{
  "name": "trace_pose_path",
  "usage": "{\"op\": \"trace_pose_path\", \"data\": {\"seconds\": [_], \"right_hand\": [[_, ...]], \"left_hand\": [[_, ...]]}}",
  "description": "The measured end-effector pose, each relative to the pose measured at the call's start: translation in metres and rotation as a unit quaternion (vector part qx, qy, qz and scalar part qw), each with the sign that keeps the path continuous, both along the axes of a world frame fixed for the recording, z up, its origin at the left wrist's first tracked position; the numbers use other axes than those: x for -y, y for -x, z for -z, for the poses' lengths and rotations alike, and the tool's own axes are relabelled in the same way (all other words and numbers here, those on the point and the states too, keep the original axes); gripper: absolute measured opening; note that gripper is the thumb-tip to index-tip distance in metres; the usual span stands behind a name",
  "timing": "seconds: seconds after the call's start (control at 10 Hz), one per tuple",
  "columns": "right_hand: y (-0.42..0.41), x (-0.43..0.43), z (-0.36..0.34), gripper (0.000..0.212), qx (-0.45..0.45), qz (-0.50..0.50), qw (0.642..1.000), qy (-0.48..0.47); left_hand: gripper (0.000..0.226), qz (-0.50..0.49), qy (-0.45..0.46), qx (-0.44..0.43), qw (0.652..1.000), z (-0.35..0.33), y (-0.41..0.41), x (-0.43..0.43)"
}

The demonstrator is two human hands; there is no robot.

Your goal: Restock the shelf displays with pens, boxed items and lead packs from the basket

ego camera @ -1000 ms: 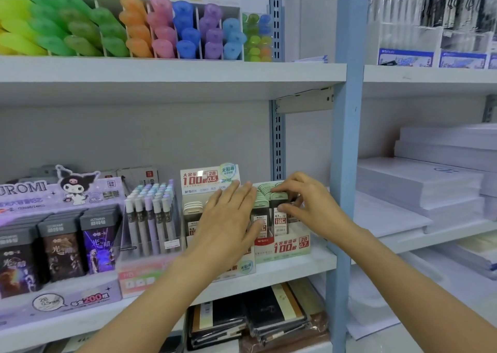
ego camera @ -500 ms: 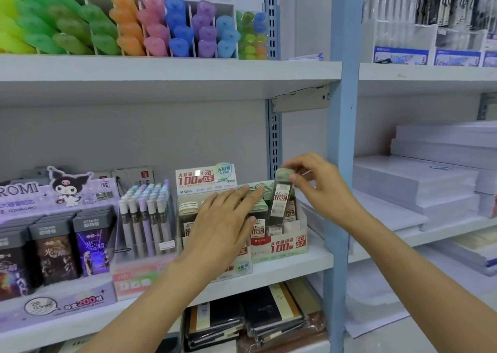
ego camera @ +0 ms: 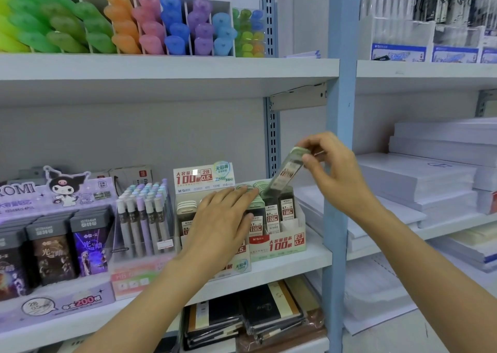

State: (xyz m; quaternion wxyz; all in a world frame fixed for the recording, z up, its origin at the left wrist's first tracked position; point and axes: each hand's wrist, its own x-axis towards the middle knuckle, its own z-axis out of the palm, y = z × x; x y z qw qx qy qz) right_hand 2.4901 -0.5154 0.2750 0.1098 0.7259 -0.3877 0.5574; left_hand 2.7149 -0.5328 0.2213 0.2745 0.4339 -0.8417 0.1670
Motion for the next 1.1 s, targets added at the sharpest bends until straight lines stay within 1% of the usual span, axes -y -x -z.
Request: {"op": "trace_pose_path", "data": {"seconds": [0.1,0.3,0.5,0.6,0.7,0.8,0.9,1.0,1.1], "right_hand": [[0.004,-0.001,-0.009,0.013,-0.007,0.037,0.999,0.015],[0.000,0.007,0.008,0.016,-0.105,0.078,0.991,-0.040],[-0.008,0.015,0.017,0.014,-0.124,0.080,0.987,-0.064],[-0.009,0.019,0.018,0.017,-0.133,0.105,0.983,-0.069],[-0.012,0.026,0.029,0.028,-0.178,0.148,0.967,-0.105],[-0.016,0.026,0.042,0.032,-0.185,0.163,0.962,-0.120],[-0.014,0.021,0.048,0.035,-0.171,0.161,0.961,-0.146],[-0.016,0.007,0.051,0.046,-0.155,0.136,0.964,-0.170],[-0.017,-0.016,0.041,0.050,-0.061,0.074,0.989,-0.113]], "left_hand": [[0.051,-0.002,0.001,0.000,1.000,0.000,0.001,0.000],[0.051,-0.004,0.002,-0.001,1.000,0.000,0.001,0.000],[0.052,-0.007,0.004,0.003,1.000,-0.002,0.004,-0.002],[0.051,-0.010,0.003,0.007,1.000,-0.002,0.004,-0.003],[0.051,-0.014,0.003,0.009,1.000,-0.002,0.004,-0.003],[0.052,-0.019,0.000,0.007,1.000,-0.004,0.005,-0.002],[0.053,-0.027,-0.009,0.012,1.000,-0.002,0.007,-0.002],[0.059,-0.023,-0.020,0.000,1.000,-0.007,0.009,-0.005],[0.063,0.010,0.025,-0.034,0.999,-0.004,-0.004,-0.026]]}}
